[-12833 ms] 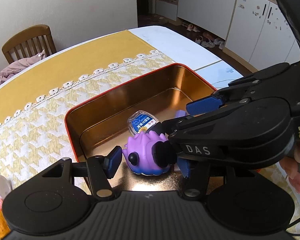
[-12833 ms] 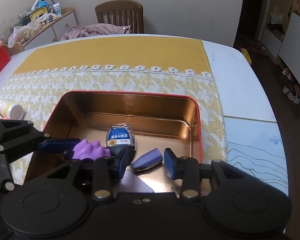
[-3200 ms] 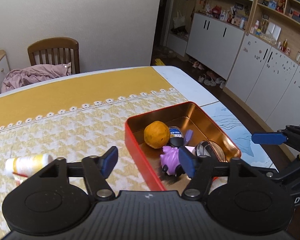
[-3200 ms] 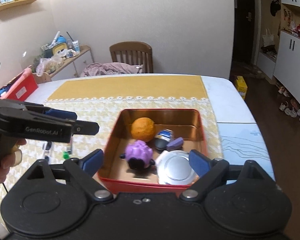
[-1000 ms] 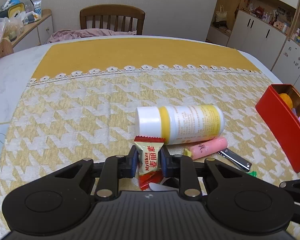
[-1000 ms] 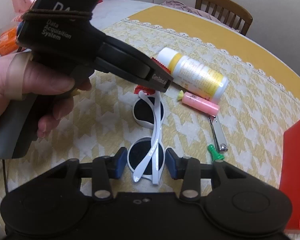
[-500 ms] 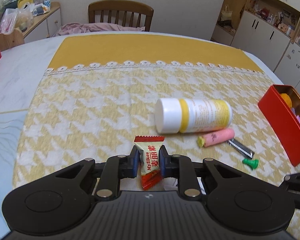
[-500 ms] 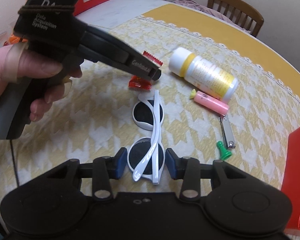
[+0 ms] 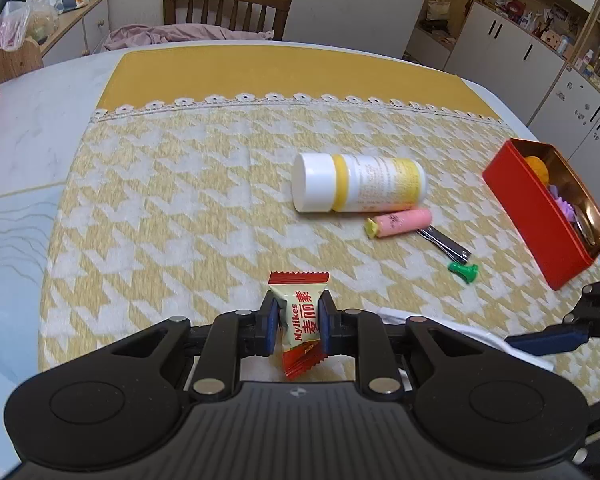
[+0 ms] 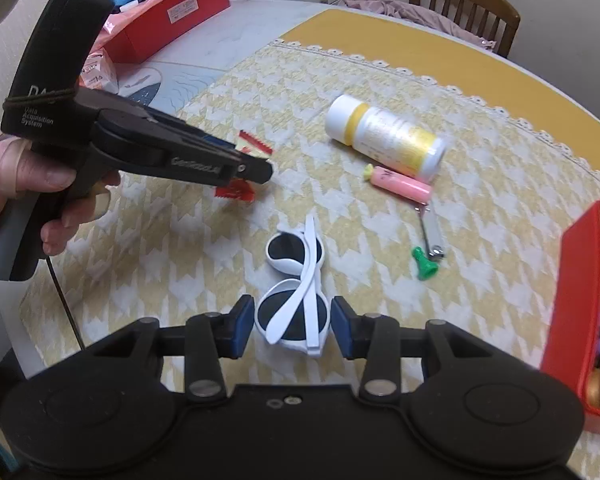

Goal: Organize rigid objects
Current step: 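Carry the red candy and white sunglasses over the red tin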

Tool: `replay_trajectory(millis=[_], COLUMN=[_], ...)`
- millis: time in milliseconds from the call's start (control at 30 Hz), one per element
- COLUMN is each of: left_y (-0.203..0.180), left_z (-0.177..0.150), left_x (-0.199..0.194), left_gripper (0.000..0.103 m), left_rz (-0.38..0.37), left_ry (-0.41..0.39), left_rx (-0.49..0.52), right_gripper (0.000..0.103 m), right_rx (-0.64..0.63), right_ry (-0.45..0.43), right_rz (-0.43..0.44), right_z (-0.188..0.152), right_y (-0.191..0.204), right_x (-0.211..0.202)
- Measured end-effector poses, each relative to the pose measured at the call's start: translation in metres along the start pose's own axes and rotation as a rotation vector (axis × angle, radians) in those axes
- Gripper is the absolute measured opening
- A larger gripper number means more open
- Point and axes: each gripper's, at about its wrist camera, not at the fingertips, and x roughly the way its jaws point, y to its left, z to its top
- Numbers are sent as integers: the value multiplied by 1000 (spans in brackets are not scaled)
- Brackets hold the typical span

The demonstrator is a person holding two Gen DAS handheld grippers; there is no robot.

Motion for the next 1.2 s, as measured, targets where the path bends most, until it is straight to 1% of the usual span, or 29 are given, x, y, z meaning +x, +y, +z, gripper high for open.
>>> replay_trajectory(millis=[200,333,567,767,933,1033,1200], left_y=[-11,-28,-72,-111,-141,-160,-194], left_z=[0,5,17,29,45,56,76], left_x=[-9,-12,-14,-14,-14,-11,-8], left_gripper=[20,20,20,20,20,20,20], left_rz=[-5,-12,-43,-69,-93,-123,-147], left_ry=[5,2,-15,-32,-41,-29,-34], left_rx=[1,10,51,80,120,143,213], right_gripper=[41,41,41,41,40,40,40], right_rx=[3,6,18,13,-11,-34,-65], right_ry=[-17,-29,-43,-24,-26,-32,-42], right_rz=[-12,-30,-44,-11,8,14,0], right_z=[-12,-19,-33,-42,-41,-38,-33], right_y=[-16,-32,-65,-88,-105,-116,-138], right_x=[-27,-45,-73,-86,-102,-113,-128])
